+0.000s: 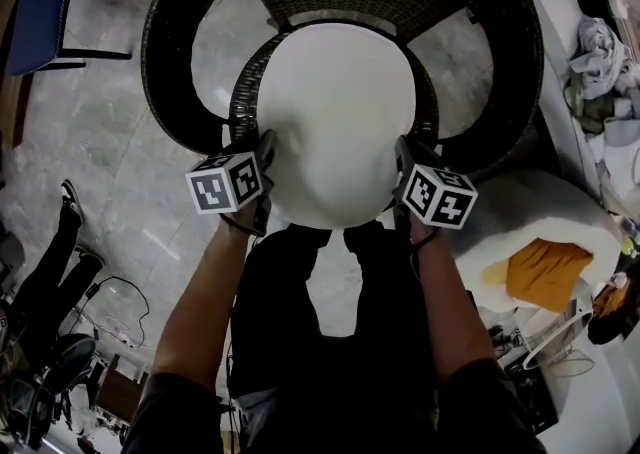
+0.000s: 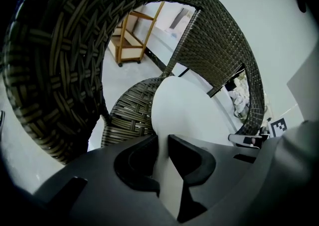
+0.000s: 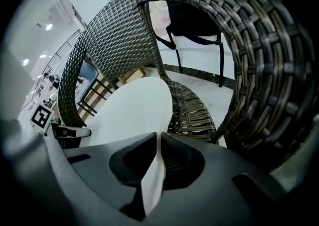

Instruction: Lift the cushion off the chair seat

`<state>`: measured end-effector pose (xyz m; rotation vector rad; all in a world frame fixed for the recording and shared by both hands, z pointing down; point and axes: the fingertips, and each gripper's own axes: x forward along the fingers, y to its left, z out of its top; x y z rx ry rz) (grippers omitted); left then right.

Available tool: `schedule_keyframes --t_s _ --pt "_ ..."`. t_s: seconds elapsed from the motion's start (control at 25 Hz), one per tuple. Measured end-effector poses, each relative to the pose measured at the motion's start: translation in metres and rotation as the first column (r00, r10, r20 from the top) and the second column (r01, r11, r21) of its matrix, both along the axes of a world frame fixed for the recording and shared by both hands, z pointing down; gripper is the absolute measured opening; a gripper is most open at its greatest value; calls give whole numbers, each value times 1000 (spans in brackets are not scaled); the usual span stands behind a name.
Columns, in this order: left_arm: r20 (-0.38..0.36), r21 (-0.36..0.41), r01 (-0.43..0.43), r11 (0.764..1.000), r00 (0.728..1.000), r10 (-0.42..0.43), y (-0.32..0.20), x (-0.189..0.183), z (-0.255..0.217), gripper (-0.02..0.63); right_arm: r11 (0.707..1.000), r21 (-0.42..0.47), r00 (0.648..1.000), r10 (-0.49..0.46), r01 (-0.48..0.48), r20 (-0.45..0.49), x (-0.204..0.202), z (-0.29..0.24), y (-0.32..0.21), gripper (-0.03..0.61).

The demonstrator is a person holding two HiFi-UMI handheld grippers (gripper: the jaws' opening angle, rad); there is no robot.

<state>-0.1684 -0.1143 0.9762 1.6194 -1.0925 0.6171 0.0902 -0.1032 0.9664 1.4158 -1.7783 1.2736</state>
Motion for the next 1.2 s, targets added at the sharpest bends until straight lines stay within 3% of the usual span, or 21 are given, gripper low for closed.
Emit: schedule_keyframes --t_s 0.24,0.48,0.88,1.2 --pt "-15 25 12 1000 1000 -12 2 0 -17 61 999 43 1000 -3 3 5 -1 -18 -5 28" --pt "-27 78 28 997 999 -26 -8 -1 -70 60 994 105 1000 -12 10 10 -1 -69 -16 28" --pt "-44 246 42 968 999 -32 -45 11 -227 58 963 271 999 2 -12 37 13 -221 -53 28" --pt "-65 392 68 918 997 -46 -65 14 -376 58 898 439 998 -10 -16 57 17 -376 -77 28"
